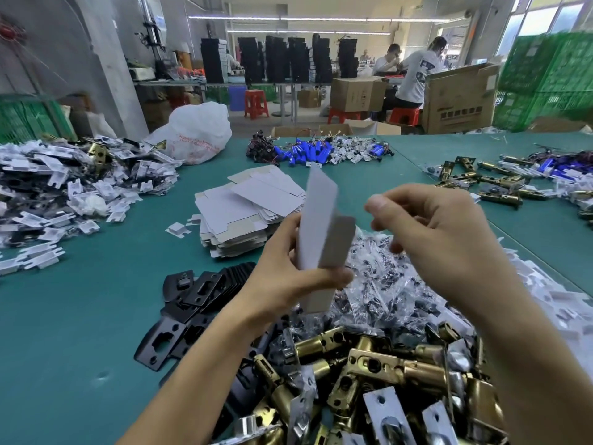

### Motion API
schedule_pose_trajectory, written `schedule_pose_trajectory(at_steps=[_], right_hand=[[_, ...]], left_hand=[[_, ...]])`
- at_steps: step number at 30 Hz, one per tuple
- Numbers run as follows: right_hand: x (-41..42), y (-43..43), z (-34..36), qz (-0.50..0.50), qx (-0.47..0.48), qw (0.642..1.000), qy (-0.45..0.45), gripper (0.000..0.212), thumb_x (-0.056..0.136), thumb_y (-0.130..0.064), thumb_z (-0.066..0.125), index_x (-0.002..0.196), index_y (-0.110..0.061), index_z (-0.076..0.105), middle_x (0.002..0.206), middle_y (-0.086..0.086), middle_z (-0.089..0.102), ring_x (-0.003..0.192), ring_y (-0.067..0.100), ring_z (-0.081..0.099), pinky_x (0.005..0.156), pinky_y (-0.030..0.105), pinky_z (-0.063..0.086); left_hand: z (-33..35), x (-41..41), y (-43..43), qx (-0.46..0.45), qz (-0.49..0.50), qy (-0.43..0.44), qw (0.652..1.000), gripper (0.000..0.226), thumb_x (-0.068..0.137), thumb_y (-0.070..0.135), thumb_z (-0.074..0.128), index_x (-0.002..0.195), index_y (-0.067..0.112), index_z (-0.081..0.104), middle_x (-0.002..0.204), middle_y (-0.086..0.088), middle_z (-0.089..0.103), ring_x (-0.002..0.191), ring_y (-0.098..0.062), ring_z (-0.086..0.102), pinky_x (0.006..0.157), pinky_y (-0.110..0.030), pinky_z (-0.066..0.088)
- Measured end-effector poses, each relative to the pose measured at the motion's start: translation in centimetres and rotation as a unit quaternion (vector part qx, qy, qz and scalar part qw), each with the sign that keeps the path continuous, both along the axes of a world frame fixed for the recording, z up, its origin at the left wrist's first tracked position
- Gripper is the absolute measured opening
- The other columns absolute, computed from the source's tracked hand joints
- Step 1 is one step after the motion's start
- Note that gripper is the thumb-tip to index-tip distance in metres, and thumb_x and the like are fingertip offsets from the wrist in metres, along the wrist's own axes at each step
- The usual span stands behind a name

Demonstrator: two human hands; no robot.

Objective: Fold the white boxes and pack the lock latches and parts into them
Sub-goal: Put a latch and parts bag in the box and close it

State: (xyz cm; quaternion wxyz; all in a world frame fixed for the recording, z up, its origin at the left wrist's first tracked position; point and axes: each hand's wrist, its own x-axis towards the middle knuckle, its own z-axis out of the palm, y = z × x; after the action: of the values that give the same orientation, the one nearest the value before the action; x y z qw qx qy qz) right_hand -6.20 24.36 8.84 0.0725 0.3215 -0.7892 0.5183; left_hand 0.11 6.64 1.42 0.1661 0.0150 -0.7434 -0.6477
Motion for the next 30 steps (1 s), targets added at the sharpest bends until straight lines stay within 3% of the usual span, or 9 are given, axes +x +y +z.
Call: schedule_pose_trajectory(at_steps=[2, 5, 8, 11, 15, 18, 24, 27, 30], right_hand=[[-0.3, 0.3, 0.1, -0.001, -0.007, 0.999, -0.034, 0.016, 0.092, -0.037, 0.058, 0.091, -0.026, 0.070, 0.077, -0.002, 0.072, 0.059, 0.011, 0.066, 0.053, 0.031, 0.048], [-1.0, 0.9, -0.1, 0.006, 0.063, 0.996, -0.057, 0.009, 0.094, -0.028, 0.059, 0.093, -0.028, 0.068, 0.077, -0.001, 0.073, 0.059, 0.010, 0.069, 0.049, 0.026, 0.047], [-1.8, 1.6, -0.6, -0.009, 0.150, 0.987, -0.061, 0.011, 0.095, -0.022, 0.060, 0.091, -0.028, 0.068, 0.077, -0.001, 0.073, 0.059, 0.009, 0.068, 0.051, 0.019, 0.047], [-2.7, 2.4, -0.8, -0.058, 0.181, 0.980, -0.048, 0.015, 0.096, -0.017, 0.059, 0.093, -0.029, 0.069, 0.074, 0.000, 0.073, 0.063, 0.011, 0.068, 0.045, 0.014, 0.042], [-3.3, 3.0, -0.8, -0.091, 0.165, 0.981, -0.043, 0.018, 0.095, -0.012, 0.058, 0.094, -0.026, 0.068, 0.074, -0.002, 0.072, 0.061, 0.005, 0.067, 0.043, 0.013, 0.040], [-3.4, 2.8, -1.0, -0.095, 0.180, 0.978, -0.047, 0.020, 0.095, -0.010, 0.057, 0.092, -0.026, 0.068, 0.073, -0.001, 0.072, 0.063, 0.007, 0.067, 0.045, 0.015, 0.042], [-4.0, 3.3, -1.2, -0.123, 0.152, 0.980, -0.044, 0.027, 0.098, -0.006, 0.050, 0.093, -0.025, 0.068, 0.075, -0.004, 0.071, 0.061, 0.006, 0.066, 0.040, 0.012, 0.040], [-4.5, 3.1, -2.0, -0.088, 0.261, 0.960, -0.051, 0.025, 0.095, -0.007, 0.056, 0.094, -0.027, 0.071, 0.072, -0.008, 0.067, 0.060, 0.010, 0.063, 0.038, 0.010, 0.035], [-6.4, 3.7, -2.7, -0.107, 0.368, 0.920, -0.080, 0.030, 0.094, -0.002, 0.053, 0.106, -0.022, 0.071, 0.097, 0.000, 0.068, 0.070, 0.012, 0.062, 0.049, 0.017, 0.044]], left_hand=[[0.3, 0.0, -0.3, 0.079, -0.010, -0.002, 0.997, 0.093, 0.050, 0.037, 0.086, 0.135, 0.029, 0.050, 0.120, -0.005, 0.062, 0.094, -0.010, 0.068, 0.080, -0.039, 0.060], [0.8, 0.2, -0.5, 0.209, -0.030, 0.015, 0.977, 0.089, 0.053, 0.031, 0.079, 0.136, 0.015, 0.051, 0.125, -0.012, 0.057, 0.096, -0.013, 0.067, 0.075, -0.050, 0.061], [0.7, 0.4, -0.6, 0.257, -0.020, 0.041, 0.965, 0.073, 0.053, 0.030, 0.083, 0.123, 0.022, 0.062, 0.120, -0.008, 0.063, 0.099, -0.016, 0.066, 0.072, -0.048, 0.060], [0.9, 0.4, -1.0, 0.266, 0.012, 0.071, 0.961, 0.078, 0.039, 0.040, 0.098, 0.110, 0.029, 0.067, 0.110, -0.004, 0.067, 0.099, -0.016, 0.067, 0.069, -0.046, 0.059], [1.5, 0.2, -1.4, 0.255, 0.040, 0.102, 0.961, 0.114, 0.031, 0.047, 0.101, 0.130, 0.022, 0.050, 0.108, -0.003, 0.062, 0.093, -0.011, 0.069, 0.073, -0.048, 0.060], [1.6, 0.3, -1.3, 0.236, 0.040, 0.102, 0.966, 0.126, 0.032, 0.045, 0.101, 0.140, 0.013, 0.044, 0.107, -0.003, 0.064, 0.096, -0.011, 0.070, 0.076, -0.048, 0.060], [0.8, -0.1, -1.1, 0.188, 0.023, 0.091, 0.978, 0.096, 0.047, 0.032, 0.097, 0.132, 0.020, 0.053, 0.106, 0.005, 0.068, 0.098, -0.012, 0.067, 0.078, -0.051, 0.061], [0.3, -0.4, -0.9, 0.190, 0.012, 0.076, 0.979, 0.082, 0.054, 0.028, 0.091, 0.128, 0.021, 0.055, 0.097, 0.008, 0.069, 0.094, -0.011, 0.068, 0.079, -0.053, 0.061], [0.2, -0.5, -0.9, 0.211, -0.005, 0.060, 0.976, 0.082, 0.051, 0.027, 0.093, 0.125, 0.024, 0.058, 0.092, 0.004, 0.068, 0.089, -0.013, 0.070, 0.077, -0.050, 0.061]])
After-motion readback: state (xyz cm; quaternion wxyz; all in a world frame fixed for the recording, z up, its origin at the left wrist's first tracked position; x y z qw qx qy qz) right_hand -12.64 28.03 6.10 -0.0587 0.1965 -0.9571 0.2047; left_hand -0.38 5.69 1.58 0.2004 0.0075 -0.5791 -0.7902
